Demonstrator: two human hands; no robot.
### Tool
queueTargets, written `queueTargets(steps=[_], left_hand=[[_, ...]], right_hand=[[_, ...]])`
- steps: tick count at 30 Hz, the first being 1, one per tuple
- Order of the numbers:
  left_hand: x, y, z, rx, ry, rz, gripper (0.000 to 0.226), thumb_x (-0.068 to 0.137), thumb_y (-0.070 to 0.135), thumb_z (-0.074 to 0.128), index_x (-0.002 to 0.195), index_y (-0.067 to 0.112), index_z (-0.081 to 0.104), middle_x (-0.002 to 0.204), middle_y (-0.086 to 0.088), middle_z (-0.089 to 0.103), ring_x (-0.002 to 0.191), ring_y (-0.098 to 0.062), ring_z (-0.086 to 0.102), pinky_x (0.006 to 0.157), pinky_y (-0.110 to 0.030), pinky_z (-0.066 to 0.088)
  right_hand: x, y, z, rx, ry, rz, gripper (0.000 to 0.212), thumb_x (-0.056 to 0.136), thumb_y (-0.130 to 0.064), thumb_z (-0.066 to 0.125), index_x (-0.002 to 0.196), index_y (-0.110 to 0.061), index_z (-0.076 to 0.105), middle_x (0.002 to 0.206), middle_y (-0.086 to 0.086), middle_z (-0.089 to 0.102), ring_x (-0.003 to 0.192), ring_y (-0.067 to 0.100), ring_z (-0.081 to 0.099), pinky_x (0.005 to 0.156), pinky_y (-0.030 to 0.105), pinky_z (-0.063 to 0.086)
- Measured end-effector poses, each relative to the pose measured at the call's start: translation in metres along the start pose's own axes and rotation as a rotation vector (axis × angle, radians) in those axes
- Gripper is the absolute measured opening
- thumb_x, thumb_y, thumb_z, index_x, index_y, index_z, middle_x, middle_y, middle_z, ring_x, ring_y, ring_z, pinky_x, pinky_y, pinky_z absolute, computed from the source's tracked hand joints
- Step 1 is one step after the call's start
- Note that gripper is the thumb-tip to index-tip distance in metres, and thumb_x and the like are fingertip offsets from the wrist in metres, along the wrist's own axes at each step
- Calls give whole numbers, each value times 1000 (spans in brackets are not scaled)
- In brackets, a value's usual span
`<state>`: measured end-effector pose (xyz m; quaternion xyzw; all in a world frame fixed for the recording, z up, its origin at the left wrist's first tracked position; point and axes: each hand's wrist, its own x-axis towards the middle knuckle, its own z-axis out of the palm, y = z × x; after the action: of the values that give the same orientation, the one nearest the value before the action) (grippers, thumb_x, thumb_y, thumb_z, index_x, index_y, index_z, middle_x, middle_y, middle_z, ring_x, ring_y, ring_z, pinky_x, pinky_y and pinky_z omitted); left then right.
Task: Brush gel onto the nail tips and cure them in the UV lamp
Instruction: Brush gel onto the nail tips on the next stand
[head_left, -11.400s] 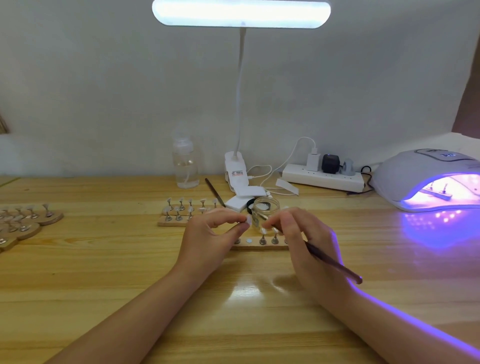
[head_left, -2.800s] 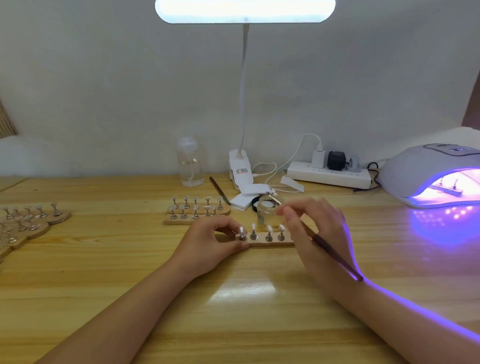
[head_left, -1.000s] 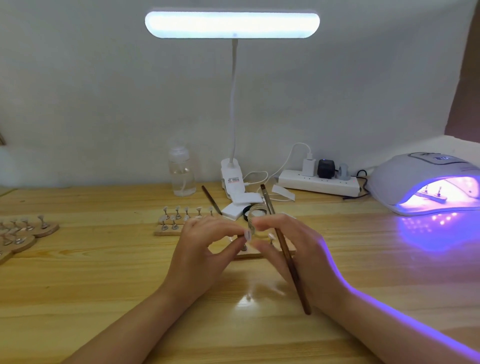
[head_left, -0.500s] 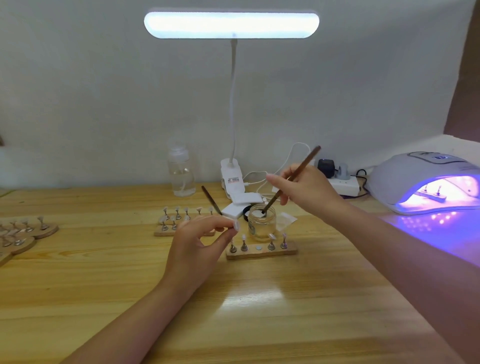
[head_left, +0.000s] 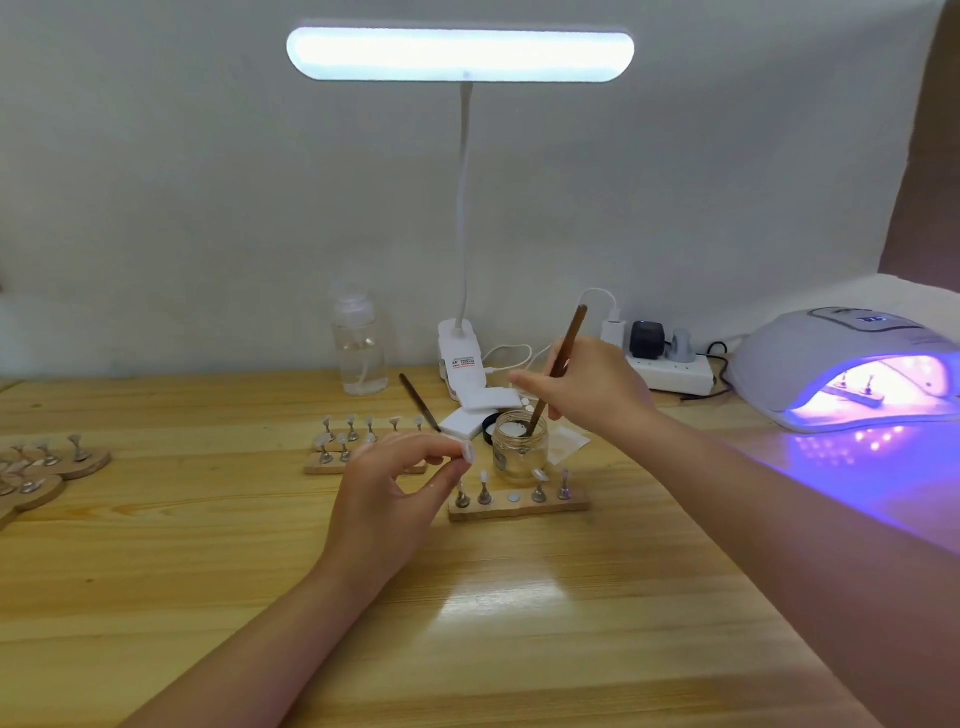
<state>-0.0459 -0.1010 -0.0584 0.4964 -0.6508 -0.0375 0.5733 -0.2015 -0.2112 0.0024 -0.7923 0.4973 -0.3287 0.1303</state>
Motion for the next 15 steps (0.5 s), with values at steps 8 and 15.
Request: queueTargets(steps=[8,15], left_hand=[[1,2,1,0,-26,-17,7,70,29,65,71,36,67,92,22,66,83,-2,61,82,-51,47],[0,1,1,11,-20,-6,13,71,24,67,78,35,65,94,22,66,83,-4,61,81,-50,48]], right_hand=[[1,22,-12,336,120,181,39,85,-41,60,55,-18,53,44,-8,56,57,-1,52,53,20,31],[0,29,-21,406,180,233,42,88,-36,58,52,-15,52,44,-6,56,51,7,50,63,26,39]])
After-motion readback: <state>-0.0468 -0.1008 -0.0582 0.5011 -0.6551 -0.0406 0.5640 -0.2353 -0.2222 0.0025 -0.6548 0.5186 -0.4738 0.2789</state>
